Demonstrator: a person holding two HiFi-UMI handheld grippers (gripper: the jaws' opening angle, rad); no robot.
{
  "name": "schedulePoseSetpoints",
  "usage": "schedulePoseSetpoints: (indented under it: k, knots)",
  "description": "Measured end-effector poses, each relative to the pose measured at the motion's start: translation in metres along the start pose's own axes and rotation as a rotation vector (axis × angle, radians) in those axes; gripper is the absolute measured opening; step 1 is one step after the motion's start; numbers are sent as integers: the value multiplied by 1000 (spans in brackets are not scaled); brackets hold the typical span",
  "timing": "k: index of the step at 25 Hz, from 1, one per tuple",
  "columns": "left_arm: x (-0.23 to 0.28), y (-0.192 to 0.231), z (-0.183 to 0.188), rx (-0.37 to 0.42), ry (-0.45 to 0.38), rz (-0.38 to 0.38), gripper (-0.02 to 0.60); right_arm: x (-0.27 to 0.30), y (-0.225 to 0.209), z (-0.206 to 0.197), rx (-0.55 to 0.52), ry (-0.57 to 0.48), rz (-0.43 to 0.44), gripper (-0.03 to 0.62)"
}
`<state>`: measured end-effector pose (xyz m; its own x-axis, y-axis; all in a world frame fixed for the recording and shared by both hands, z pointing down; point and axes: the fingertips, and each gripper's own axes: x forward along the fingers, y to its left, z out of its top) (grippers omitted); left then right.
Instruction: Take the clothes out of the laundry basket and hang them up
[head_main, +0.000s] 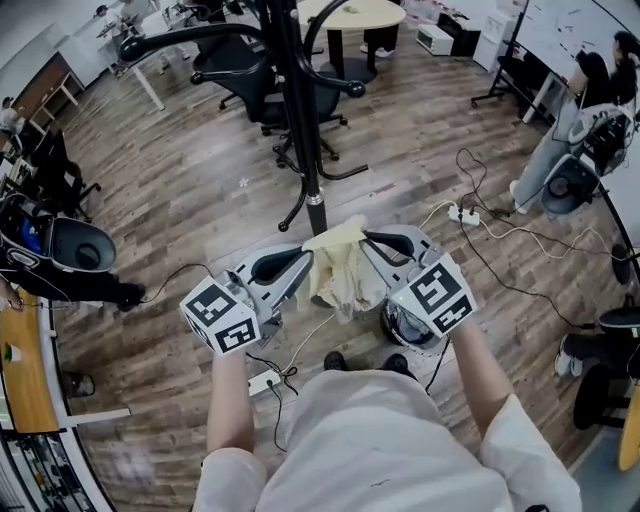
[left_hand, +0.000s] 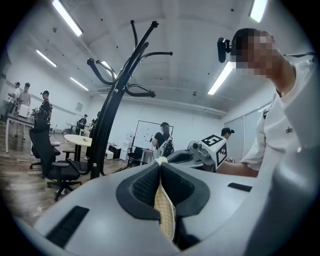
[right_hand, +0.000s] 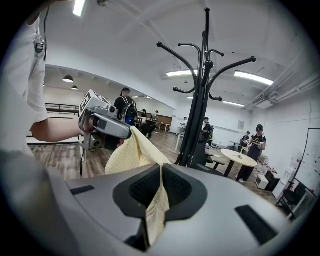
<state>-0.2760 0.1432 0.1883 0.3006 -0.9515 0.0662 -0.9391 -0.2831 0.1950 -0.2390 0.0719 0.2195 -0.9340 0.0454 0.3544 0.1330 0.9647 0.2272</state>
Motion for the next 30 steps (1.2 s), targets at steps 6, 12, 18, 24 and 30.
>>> schedulePoseSetpoints:
  k: [6,12,18,24,30]
  knots:
    - [-19,23,3,28,14,22,28,15,10,14,-32,4,-14,25]
    - [-32,53,16,83,54,77,28,34,15,32,-57,-2,-26,25]
    - [-41,81,40,155,72,109,28,53,9,59,-92,-27,-34,25]
    - [-43,105,67,248,73,158,28,65,4,82,-132,-47,-38,23]
    - [-30,137,86,274,65,159,28,83,-12,93,-137,-54,-64,23]
